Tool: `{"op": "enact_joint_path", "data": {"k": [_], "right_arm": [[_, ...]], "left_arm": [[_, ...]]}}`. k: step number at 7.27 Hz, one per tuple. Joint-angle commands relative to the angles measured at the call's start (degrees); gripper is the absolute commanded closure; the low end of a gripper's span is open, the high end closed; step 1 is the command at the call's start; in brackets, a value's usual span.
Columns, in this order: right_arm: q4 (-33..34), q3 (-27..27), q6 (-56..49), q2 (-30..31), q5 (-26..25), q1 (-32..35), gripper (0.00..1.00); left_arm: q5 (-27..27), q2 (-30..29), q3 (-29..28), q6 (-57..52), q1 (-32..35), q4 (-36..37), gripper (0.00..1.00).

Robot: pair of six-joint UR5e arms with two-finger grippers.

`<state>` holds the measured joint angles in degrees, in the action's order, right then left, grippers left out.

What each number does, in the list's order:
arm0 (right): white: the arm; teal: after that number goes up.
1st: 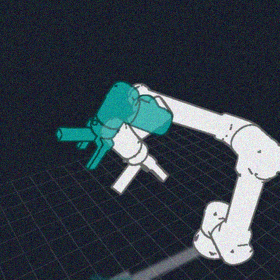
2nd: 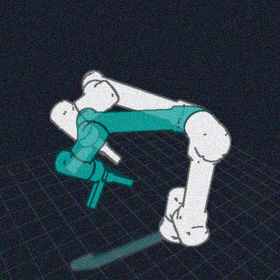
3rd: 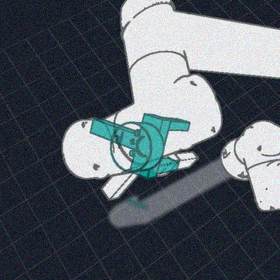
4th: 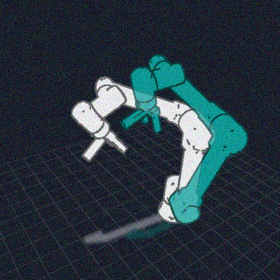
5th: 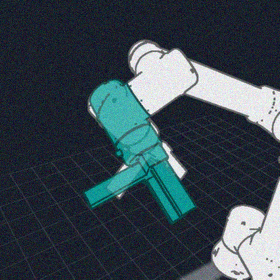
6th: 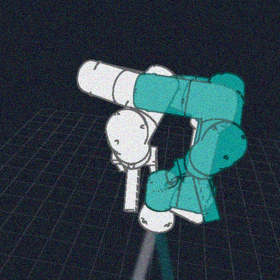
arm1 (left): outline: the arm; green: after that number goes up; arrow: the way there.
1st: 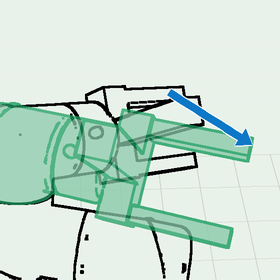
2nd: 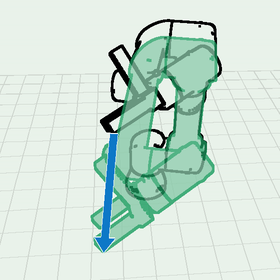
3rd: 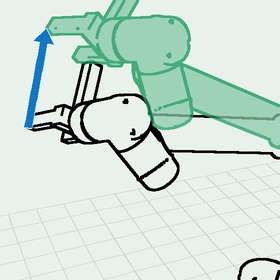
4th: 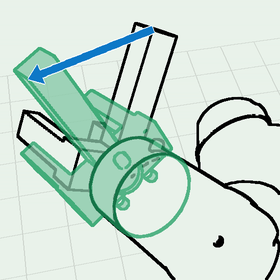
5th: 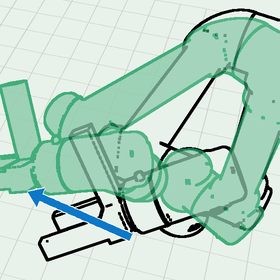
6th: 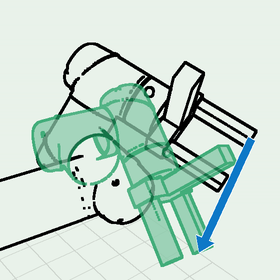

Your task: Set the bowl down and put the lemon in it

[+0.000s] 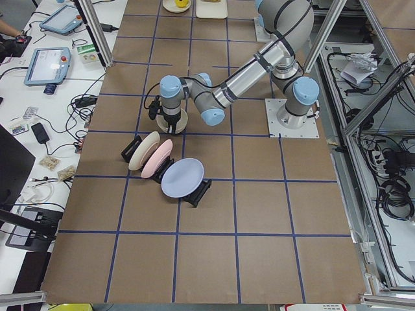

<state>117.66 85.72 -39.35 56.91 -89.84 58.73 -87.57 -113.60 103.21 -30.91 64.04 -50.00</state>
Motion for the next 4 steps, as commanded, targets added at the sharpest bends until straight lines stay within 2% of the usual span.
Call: {"op": "enact_joint_path", "data": {"k": [1, 2, 3, 4], "right_arm": [[0.2, -0.2, -0.11, -1.27, 0.1, -0.46, 0.0], [0.2, -0.29, -0.11, -1.71, 0.19, -0.46, 0.0], [0.2, -0.29, 0.06, -1.72, 1.24, -0.54, 0.15], [0.11, -0.38, 0.59, -1.54, 1.68, -0.46, 0.64]], "left_arm": [[0.03, 1.88, -1.16, 2.33, 1.34, -3.93, 1.0], [0.03, 3.46, -2.13, 6.35, 2.66, -6.4, 1.0], [0.38, 5.3, -2.05, 10.83, 6.76, -9.99, 1.0], [2.12, 6.62, -1.61, 21.31, 11.94, -11.42, 1.0]]}}
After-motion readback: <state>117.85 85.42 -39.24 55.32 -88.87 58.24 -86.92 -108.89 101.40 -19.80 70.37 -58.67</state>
